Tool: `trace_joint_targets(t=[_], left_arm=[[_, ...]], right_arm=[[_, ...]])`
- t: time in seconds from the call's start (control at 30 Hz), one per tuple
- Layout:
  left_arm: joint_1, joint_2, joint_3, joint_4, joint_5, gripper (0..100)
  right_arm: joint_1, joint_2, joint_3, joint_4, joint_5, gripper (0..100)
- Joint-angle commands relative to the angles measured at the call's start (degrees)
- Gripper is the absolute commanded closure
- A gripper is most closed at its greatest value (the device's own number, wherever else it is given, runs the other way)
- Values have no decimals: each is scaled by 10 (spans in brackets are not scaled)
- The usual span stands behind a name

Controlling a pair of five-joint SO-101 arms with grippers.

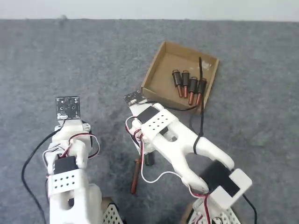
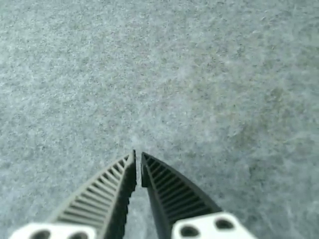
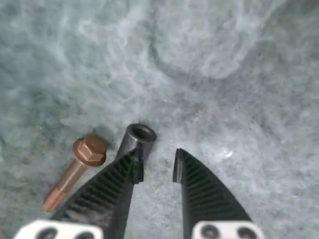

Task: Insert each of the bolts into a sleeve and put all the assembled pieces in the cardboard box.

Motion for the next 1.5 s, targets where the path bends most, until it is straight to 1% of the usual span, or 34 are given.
trace_joint_targets(t=[0.0, 0.2, 0.3, 0.4, 0.47, 0.67, 0.77, 0.83, 1.0, 1.1, 1.33, 1.47], left_arm=[[-1, 3, -16, -2, -21, 987], [0, 3, -17, -2, -22, 987], [0, 3, -17, -2, -22, 987], [0, 3, -17, -2, -22, 987], [1, 3, -17, -2, -22, 987], [1, 3, -17, -2, -22, 987], [1, 3, -17, -2, -22, 987], [1, 3, -17, -2, -22, 987], [1, 3, -17, -2, -22, 987], [1, 3, -17, -2, -22, 987], [1, 3, -17, -2, -22, 987], [1, 3, -16, -2, -22, 987]], right_arm=[[-12, 2, 1, -12, -8, 894], [-53, 1, 33, -47, -8, 892], [-54, 2, 33, -44, -31, 889], [-55, 1, 33, -32, -34, 857], [-56, 1, 33, -27, -33, 853], [-55, 0, 39, -15, -30, 885], [-58, 0, 40, 7, 2, 882], [-71, 0, 44, 15, 4, 881], [-94, 1, 60, -7, 4, 881], [-90, 1, 60, -11, 3, 881], [-41, 7, 61, -42, 2, 885], [-36, 7, 62, -44, 2, 887]])
